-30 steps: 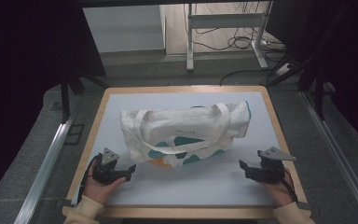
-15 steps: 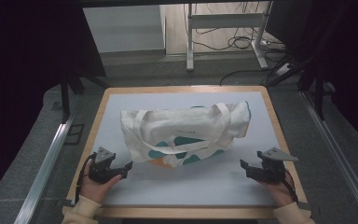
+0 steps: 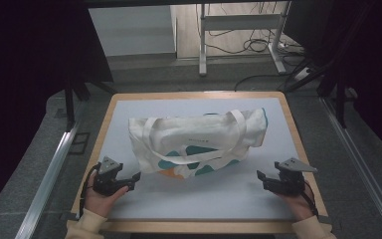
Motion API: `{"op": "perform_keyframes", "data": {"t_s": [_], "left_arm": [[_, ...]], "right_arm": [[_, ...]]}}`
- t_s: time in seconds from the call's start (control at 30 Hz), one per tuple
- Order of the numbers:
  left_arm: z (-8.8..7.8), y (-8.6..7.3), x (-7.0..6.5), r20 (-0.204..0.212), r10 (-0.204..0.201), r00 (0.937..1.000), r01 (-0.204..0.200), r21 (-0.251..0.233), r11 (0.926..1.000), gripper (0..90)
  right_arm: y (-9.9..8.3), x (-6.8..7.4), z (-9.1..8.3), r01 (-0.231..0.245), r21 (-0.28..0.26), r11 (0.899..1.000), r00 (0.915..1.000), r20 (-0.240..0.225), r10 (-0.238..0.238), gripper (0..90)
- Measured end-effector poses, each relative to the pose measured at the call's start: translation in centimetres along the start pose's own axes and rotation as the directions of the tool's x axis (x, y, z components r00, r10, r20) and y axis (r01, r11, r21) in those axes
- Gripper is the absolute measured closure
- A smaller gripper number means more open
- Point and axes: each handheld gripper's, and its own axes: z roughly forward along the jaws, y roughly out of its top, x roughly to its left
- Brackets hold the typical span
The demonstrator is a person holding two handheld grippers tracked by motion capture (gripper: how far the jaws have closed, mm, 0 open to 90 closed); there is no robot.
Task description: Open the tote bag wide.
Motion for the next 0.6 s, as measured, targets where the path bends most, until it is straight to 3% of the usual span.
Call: {"op": "perform_keyframes", "data": {"t_s": [0.17,0.3,0.6], "left_arm": [[-0.9,0.3,-0.2,0.009,-0.006,0.9999,0.006,-0.023,0.9997,22.2],[-2.1,0.4,-0.2,0.062,-0.029,0.9977,0.033,-0.064,0.9974,21.8],[-4.4,2.1,-0.6,0.075,-0.013,0.9971,0.023,-0.132,0.9910,21.8]], "right_arm": [[0.3,-0.1,-0.4,-0.006,-0.013,1.000,1.0000,-0.001,0.006,25.2],[0.5,-0.2,-0.7,-0.005,-0.022,1.000,1.0000,-0.005,0.005,25.9],[2.3,-0.3,-1.4,-0.003,-0.055,0.998,0.9993,-0.036,0.001,30.3]]}}
